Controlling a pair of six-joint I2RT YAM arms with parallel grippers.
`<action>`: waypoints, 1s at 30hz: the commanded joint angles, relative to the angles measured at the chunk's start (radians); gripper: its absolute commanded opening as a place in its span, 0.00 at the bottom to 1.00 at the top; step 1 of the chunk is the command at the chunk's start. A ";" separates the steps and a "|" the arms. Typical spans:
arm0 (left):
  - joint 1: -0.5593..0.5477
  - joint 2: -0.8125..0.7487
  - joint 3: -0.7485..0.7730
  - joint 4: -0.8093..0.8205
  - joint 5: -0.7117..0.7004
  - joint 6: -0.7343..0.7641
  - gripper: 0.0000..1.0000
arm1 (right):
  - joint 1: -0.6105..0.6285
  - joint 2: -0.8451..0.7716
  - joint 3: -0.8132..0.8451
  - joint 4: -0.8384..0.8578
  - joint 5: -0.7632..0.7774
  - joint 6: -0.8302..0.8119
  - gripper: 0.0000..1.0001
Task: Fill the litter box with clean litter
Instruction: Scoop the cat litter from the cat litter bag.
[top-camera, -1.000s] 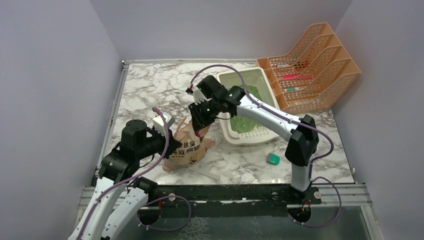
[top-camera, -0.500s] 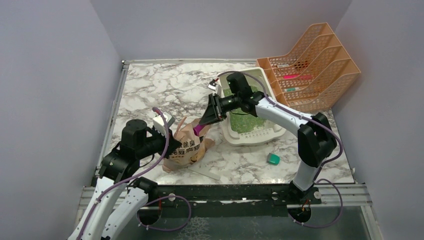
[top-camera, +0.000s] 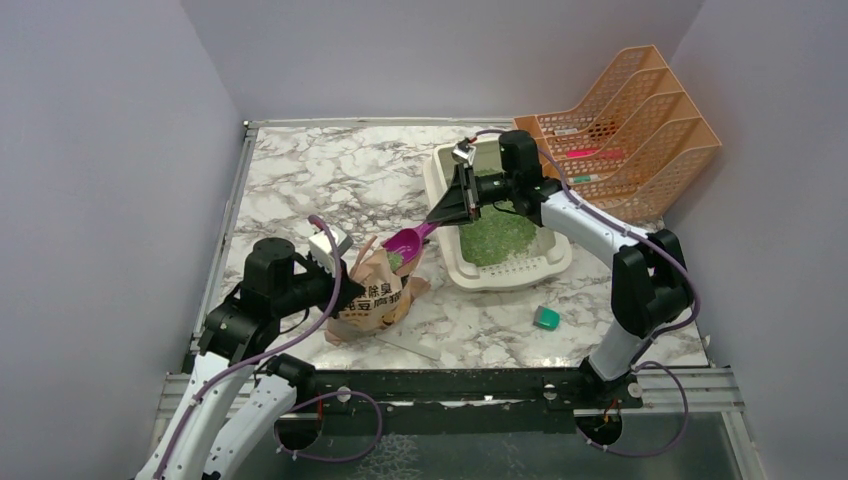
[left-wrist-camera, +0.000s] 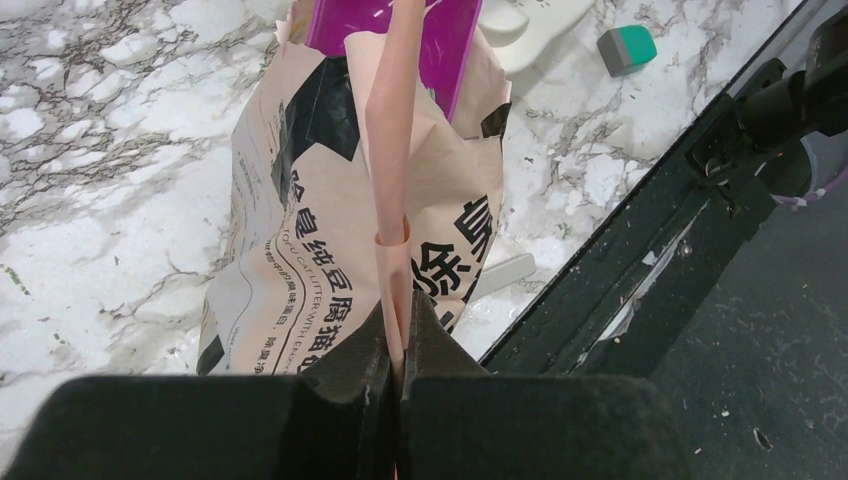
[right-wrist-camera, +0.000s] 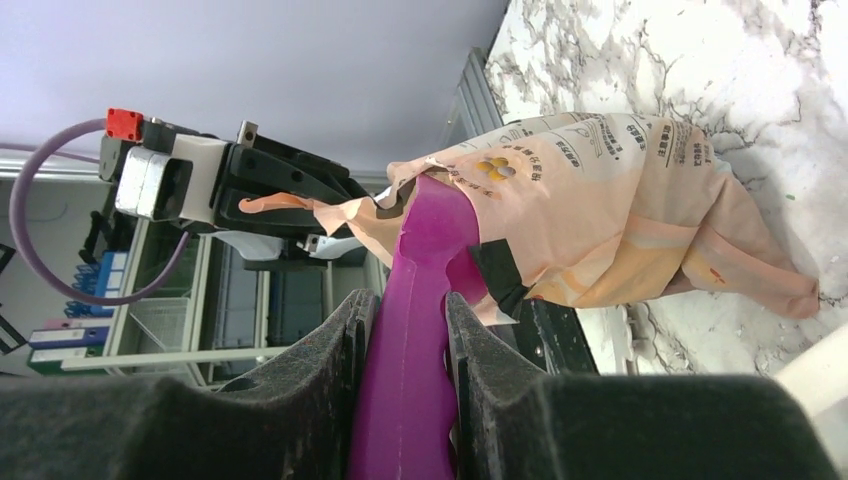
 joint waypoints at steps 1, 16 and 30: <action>0.002 -0.014 0.018 -0.020 0.080 0.025 0.00 | -0.024 -0.037 -0.011 0.078 -0.056 0.044 0.01; 0.002 -0.005 0.046 -0.021 0.080 0.018 0.00 | 0.173 0.066 0.377 -0.731 0.538 -0.583 0.01; 0.004 0.006 0.018 -0.018 0.073 0.012 0.00 | 0.421 0.215 0.427 -0.650 0.502 -0.535 0.01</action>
